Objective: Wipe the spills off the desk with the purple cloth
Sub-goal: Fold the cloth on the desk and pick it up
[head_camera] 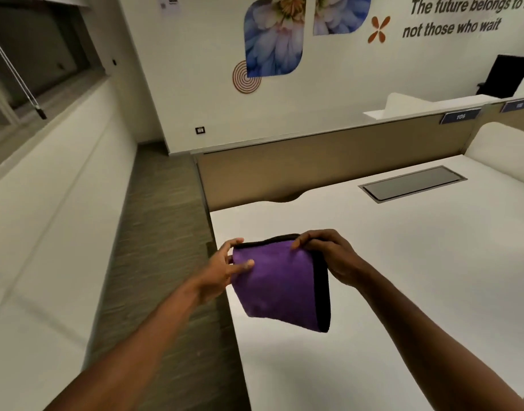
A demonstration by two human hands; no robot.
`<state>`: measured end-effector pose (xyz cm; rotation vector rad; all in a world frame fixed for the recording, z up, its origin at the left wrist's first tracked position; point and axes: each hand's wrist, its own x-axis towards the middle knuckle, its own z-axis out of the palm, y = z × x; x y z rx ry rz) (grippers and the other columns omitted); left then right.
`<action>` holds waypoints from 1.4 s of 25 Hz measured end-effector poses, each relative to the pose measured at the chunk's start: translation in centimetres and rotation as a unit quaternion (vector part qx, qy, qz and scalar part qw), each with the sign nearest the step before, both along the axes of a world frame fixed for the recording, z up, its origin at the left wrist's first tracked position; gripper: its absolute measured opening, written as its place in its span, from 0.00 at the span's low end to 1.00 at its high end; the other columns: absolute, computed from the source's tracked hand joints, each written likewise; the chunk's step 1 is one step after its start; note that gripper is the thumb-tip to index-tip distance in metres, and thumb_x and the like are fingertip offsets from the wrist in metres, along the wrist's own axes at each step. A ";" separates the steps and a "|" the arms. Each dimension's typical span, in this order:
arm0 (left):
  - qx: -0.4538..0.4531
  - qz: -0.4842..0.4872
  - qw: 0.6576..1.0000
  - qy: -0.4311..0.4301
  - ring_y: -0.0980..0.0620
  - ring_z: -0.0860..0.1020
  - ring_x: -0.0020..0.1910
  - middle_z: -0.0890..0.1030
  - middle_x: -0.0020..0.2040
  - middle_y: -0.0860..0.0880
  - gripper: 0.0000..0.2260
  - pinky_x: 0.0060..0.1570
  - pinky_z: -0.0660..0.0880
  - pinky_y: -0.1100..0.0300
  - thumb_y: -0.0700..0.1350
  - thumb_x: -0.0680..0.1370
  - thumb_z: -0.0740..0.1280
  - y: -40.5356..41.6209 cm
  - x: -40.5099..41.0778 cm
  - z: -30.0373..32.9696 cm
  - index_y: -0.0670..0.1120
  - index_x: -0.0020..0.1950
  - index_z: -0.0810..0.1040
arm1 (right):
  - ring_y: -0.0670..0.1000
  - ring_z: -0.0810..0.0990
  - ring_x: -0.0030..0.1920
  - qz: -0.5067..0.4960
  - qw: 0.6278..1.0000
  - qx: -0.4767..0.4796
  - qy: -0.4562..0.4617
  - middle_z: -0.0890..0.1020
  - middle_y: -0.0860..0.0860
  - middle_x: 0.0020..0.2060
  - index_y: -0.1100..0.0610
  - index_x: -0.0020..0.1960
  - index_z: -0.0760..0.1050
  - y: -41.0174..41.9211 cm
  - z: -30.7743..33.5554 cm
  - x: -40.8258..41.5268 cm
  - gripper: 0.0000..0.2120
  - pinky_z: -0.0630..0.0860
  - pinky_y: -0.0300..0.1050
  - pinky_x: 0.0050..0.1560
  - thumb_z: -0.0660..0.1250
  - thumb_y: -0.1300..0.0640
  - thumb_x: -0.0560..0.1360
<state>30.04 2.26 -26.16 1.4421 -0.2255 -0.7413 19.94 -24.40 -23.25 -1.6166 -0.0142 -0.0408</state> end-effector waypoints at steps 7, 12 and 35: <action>0.025 0.101 0.994 0.008 0.47 0.83 0.52 0.80 0.60 0.38 0.26 0.43 0.84 0.53 0.34 0.75 0.75 1.7 8.7 -5.2 0.52 0.68 0.72 | 0.51 0.78 0.46 -0.016 0.987 -0.113 0.110 0.85 0.56 0.43 0.56 0.43 0.87 0.9 -4.8 10.6 0.13 0.70 0.44 0.44 0.65 0.67 0.72; 0.050 0.164 0.982 -0.081 0.45 0.77 0.56 0.76 0.66 0.32 0.27 0.58 0.77 0.48 0.30 0.76 0.72 1.0 18.4 -7.1 0.50 0.70 0.70 | 0.50 0.78 0.44 -0.053 0.986 -0.094 0.124 0.87 0.48 0.40 0.56 0.43 0.87 1.8 -6.1 21.9 0.16 0.71 0.41 0.41 0.63 0.70 0.72; 0.368 0.229 0.884 -0.174 0.40 0.76 0.66 0.77 0.68 0.40 0.23 0.66 0.72 0.53 0.43 0.77 0.72 -1.9 28.8 -16.3 0.48 0.72 0.76 | 0.59 0.81 0.53 -0.176 0.873 -0.370 0.264 0.81 0.57 0.55 0.54 0.67 0.70 5.5 -16.3 32.5 0.24 0.79 0.54 0.56 0.71 0.53 0.74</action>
